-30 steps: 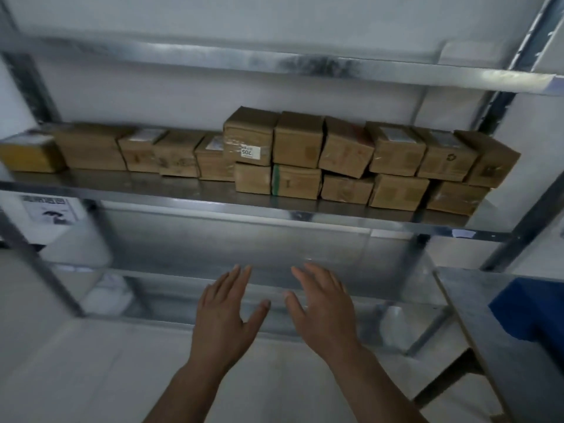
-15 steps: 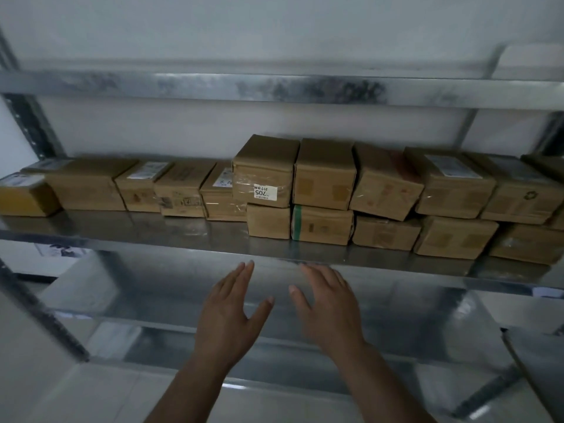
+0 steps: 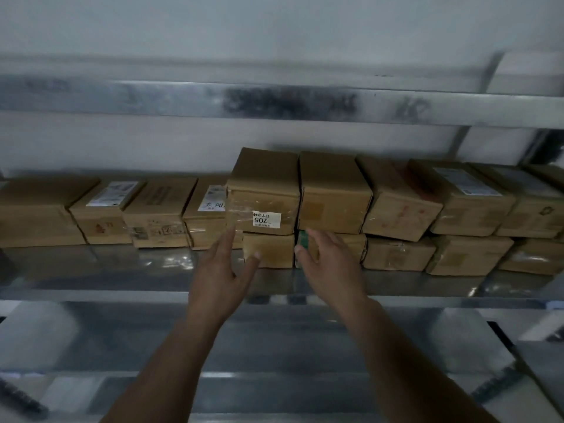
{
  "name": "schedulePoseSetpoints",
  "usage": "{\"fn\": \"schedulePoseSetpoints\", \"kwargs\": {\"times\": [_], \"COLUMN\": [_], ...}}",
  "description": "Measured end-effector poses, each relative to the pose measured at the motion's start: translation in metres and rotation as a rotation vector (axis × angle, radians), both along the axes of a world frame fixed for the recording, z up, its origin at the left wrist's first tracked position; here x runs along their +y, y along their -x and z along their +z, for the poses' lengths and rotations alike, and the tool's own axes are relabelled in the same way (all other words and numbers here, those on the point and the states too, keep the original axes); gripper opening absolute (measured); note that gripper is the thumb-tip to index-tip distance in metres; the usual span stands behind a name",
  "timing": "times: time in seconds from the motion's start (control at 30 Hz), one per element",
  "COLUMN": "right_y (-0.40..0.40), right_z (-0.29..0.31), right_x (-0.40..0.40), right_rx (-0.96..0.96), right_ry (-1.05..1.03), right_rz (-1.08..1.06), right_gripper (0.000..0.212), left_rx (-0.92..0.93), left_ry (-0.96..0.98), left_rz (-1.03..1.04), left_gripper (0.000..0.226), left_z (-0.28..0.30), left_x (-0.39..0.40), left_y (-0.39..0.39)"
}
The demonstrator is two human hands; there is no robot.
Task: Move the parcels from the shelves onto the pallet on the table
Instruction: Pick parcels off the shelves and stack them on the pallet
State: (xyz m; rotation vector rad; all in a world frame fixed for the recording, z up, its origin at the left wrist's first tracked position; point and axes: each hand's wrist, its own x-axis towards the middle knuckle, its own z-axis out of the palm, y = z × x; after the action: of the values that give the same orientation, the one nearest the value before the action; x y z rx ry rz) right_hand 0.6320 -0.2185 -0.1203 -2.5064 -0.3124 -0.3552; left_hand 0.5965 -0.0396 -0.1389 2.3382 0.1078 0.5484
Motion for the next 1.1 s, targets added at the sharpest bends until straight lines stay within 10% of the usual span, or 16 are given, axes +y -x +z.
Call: {"fn": "schedulePoseSetpoints", "kwargs": {"times": [0.7,0.9,1.1], "right_y": [-0.109,-0.106,-0.082], "right_z": [0.038,0.036,0.038], "right_x": [0.069,0.063,0.06], "right_rx": [0.207,0.403,0.403], "right_ry": [-0.378,-0.59,-0.558], "right_rz": [-0.354,-0.238,0.043], "right_gripper": [0.038,0.02,0.047], "left_rx": [0.251,0.242,0.139], "left_ry": [0.255,0.445,0.631], "left_rz": [-0.132,-0.229,-0.271], "left_gripper": [0.049,0.045,0.051], "left_z": [0.053,0.046,0.027], "left_x": [0.07,0.079,0.086], "left_y": [-0.159,-0.143,-0.11]}}
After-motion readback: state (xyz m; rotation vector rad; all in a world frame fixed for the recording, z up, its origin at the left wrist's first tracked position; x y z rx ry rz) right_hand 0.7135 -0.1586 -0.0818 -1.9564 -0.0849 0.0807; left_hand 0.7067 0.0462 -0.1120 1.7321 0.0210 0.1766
